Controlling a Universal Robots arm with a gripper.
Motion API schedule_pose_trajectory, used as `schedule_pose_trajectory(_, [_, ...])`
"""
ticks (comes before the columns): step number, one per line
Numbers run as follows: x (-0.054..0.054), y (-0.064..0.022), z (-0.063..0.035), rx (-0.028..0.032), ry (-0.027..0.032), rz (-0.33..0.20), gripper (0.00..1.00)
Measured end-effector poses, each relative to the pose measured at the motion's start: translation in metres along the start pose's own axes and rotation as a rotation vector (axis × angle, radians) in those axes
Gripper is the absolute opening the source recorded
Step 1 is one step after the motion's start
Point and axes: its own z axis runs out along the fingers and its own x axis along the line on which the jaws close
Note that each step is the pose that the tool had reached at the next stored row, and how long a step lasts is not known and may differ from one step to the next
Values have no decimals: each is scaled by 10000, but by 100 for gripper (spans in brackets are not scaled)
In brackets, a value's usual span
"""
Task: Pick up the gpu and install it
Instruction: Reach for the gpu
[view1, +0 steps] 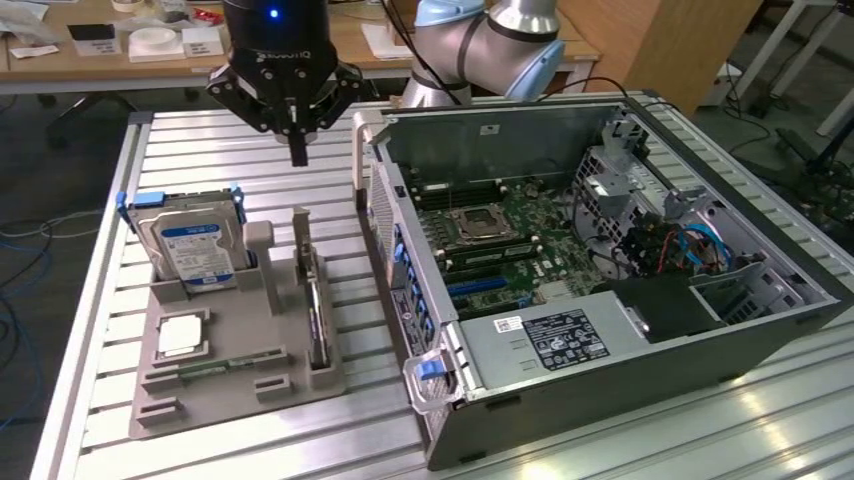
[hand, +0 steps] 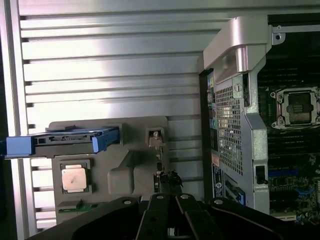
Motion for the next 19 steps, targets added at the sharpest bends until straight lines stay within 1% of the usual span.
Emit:
schedule_pose_trajectory(2, [4, -25, -1, 0, -1, 0, 11])
schedule_pose_trajectory(6, [15, -111, -5, 0, -1, 0, 11])
schedule_pose_trajectory(19, [33, -449, -21, 0, -1, 0, 11])
